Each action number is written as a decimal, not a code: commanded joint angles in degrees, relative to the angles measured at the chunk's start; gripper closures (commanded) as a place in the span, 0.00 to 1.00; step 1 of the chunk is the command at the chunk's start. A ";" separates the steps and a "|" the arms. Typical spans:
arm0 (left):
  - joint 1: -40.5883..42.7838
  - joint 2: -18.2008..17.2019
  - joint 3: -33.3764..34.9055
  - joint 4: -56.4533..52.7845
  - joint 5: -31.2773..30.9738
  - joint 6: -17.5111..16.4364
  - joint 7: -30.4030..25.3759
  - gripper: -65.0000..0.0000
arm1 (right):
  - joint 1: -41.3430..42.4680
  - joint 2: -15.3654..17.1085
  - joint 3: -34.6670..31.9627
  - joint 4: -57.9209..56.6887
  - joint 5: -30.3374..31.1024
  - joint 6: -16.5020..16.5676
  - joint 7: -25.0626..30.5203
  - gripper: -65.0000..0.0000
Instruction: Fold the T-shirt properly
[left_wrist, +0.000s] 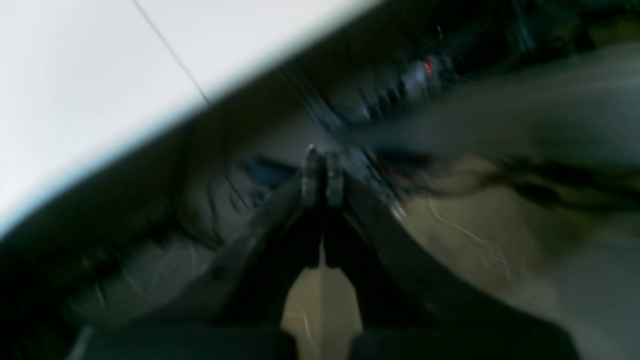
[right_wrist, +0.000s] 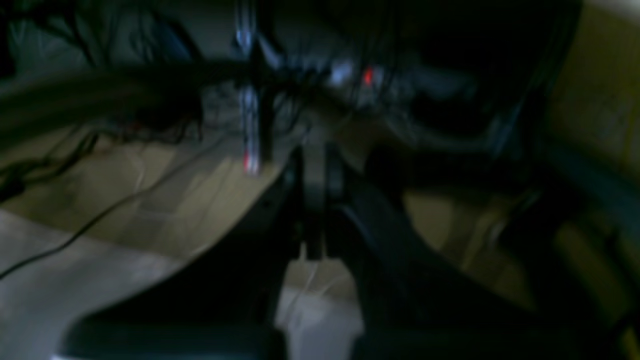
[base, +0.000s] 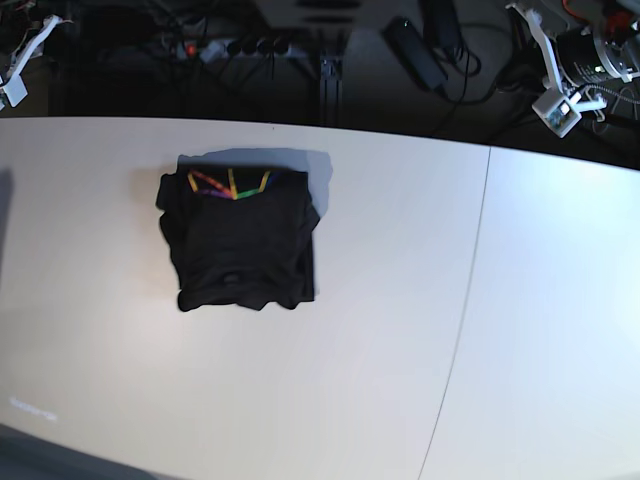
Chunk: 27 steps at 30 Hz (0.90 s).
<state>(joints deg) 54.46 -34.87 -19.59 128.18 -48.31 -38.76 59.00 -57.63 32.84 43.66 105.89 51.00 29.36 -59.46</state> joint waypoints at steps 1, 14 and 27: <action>2.89 -1.75 -0.46 -0.24 -0.39 -1.24 -0.28 1.00 | -2.54 -0.24 0.74 -0.13 0.46 2.97 0.24 1.00; 7.74 -5.79 0.63 -37.66 1.53 -1.24 -0.07 1.00 | -7.43 -4.81 -1.81 -26.27 1.18 2.16 -2.75 1.00; -30.10 2.19 41.13 -76.39 22.43 9.66 -1.03 1.00 | 19.98 -9.75 -23.12 -65.05 -7.67 -1.27 -2.69 1.00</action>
<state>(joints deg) 23.99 -31.40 22.13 51.37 -26.39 -29.10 57.19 -36.95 22.04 20.29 40.40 43.70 28.18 -61.56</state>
